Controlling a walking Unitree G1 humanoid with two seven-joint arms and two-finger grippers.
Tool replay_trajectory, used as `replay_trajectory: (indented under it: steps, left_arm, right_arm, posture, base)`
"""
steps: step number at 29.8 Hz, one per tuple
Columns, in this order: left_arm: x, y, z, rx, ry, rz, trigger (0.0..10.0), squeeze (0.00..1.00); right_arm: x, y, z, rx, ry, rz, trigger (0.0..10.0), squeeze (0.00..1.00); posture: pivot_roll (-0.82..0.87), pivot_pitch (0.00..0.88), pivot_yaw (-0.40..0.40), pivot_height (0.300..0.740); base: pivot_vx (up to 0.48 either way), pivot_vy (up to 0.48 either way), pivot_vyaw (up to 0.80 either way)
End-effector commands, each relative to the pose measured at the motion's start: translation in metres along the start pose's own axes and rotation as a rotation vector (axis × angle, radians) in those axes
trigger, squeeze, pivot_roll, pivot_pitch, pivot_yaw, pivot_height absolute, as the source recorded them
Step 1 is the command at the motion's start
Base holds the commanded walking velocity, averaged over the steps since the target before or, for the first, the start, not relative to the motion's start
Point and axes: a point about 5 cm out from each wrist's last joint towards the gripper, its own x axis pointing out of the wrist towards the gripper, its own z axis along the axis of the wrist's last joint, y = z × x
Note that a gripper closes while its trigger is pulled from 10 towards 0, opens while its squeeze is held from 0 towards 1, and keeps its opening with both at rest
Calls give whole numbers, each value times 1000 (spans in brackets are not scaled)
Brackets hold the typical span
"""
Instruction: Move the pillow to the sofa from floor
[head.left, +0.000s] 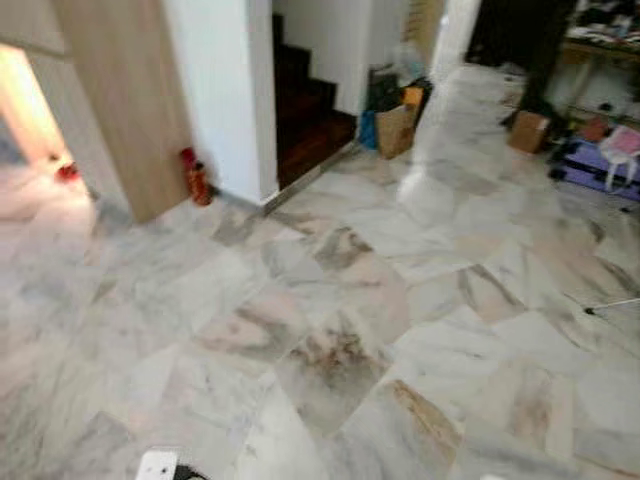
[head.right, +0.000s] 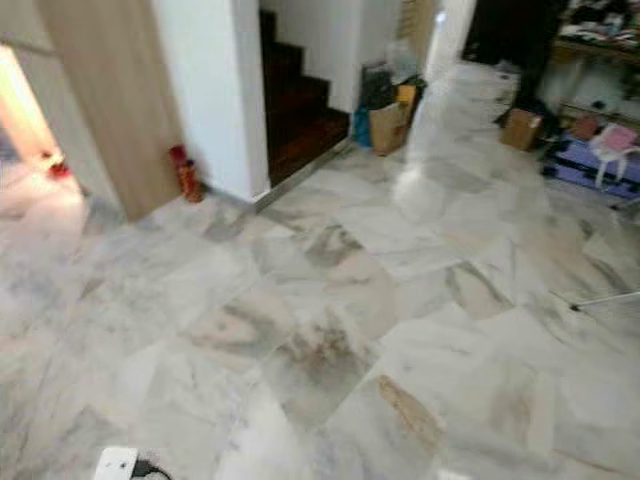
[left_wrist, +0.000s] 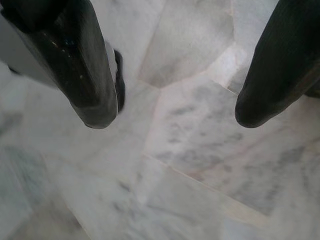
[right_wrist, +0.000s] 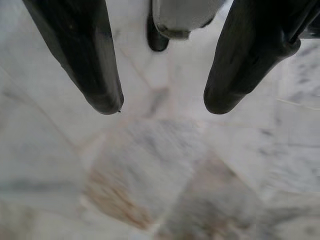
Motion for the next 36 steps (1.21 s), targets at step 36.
replay_trajectory:
  steps: [36]
  left_arm:
    - [-4, 2, -19, -95, 93, 3, 10000, 0]
  right_arm:
    - [4, 16, 1, 35, 65, 74, 10000, 0]
  posture:
    - [125, 32, -34, 740]
  base:
    - [0, 0, 800]
